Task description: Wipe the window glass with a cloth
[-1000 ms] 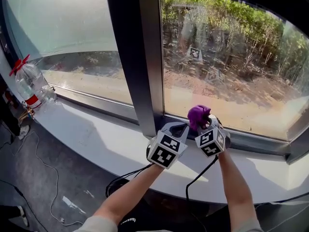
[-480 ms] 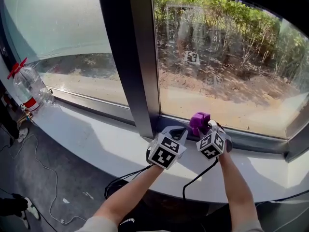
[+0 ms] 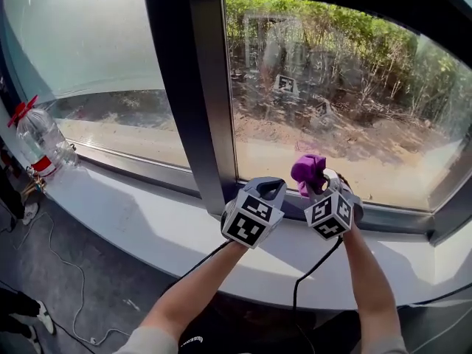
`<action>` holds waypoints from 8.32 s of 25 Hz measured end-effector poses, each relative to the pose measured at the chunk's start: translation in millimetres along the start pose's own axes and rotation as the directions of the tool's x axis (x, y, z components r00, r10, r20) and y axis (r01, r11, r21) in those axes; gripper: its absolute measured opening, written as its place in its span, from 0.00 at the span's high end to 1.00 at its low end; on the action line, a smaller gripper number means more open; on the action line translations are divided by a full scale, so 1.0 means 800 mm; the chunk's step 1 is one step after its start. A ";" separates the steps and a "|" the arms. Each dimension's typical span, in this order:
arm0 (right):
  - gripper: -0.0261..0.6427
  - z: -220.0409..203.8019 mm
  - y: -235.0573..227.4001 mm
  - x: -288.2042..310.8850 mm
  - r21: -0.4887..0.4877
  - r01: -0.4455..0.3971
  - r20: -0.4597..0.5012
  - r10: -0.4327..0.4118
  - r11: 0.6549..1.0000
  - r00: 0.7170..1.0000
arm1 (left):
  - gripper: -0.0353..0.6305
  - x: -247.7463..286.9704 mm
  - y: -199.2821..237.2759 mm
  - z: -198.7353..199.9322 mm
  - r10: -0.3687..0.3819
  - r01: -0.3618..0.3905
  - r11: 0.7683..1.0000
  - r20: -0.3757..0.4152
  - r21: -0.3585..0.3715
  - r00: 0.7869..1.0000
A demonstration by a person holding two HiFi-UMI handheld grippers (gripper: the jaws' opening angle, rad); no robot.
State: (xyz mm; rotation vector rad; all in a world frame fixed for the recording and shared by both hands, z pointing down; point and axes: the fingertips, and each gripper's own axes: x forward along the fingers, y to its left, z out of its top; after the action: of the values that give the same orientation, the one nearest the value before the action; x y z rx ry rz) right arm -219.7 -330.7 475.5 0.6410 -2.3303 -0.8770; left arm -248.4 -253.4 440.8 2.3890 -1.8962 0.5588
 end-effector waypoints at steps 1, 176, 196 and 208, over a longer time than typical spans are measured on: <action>0.81 0.010 -0.011 -0.007 -0.001 0.014 0.015 -0.014 1.000 1.000 | 0.95 -0.001 0.003 0.010 0.004 -0.004 1.000 0.012 0.008 1.000; 0.80 -0.313 -0.042 -0.088 0.385 0.128 -0.249 -0.031 0.914 0.968 | 0.95 0.136 -0.173 0.000 -0.237 0.246 0.962 -0.085 0.121 0.968; 0.80 -0.310 -0.043 -0.081 0.371 0.247 -0.328 -0.123 0.895 0.937 | 0.95 0.131 -0.178 -0.005 -0.349 0.351 0.922 -0.042 0.162 0.936; 0.80 -0.346 -0.054 -0.104 0.236 0.138 -0.257 -0.075 0.962 0.964 | 0.95 0.170 -0.237 -0.010 -0.288 0.304 0.941 -0.122 0.148 0.950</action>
State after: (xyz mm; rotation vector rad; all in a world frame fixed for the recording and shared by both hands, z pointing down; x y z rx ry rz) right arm 29.3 -430.1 591.1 0.9352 -2.2129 -0.5133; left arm -44.9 -331.0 525.1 2.6242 -1.4627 0.8186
